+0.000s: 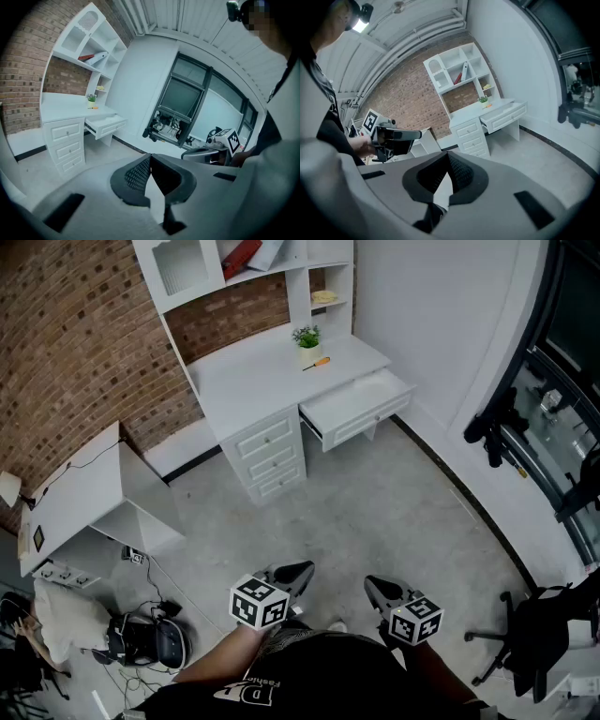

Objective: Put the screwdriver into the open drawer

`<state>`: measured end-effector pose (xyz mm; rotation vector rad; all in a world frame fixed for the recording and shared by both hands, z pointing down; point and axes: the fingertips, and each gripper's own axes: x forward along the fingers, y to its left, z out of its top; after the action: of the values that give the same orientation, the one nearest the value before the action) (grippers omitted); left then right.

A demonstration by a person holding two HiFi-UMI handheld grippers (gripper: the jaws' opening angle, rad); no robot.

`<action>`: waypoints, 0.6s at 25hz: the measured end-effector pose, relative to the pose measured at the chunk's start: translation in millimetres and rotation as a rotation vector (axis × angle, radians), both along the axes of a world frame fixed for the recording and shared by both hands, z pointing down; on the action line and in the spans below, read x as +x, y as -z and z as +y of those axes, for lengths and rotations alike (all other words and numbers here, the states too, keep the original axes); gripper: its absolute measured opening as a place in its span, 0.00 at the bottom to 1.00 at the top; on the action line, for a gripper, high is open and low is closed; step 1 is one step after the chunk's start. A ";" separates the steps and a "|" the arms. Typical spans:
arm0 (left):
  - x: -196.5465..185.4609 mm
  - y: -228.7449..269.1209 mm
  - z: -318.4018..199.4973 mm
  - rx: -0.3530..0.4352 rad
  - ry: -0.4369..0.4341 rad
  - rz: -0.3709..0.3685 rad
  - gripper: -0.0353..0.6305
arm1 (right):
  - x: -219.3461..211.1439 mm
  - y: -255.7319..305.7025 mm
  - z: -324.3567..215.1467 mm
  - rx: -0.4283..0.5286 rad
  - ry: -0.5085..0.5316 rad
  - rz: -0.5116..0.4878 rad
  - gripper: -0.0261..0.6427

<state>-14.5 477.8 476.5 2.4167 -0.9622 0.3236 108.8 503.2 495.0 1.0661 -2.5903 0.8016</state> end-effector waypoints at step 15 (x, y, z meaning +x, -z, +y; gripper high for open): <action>-13.2 1.5 -11.8 -0.014 -0.036 -0.004 0.08 | -16.2 2.2 -15.5 0.000 -0.038 -0.021 0.04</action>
<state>-27.7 465.9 475.0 2.4244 -0.9159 0.3472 92.6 487.7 492.8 1.1162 -2.5946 0.8264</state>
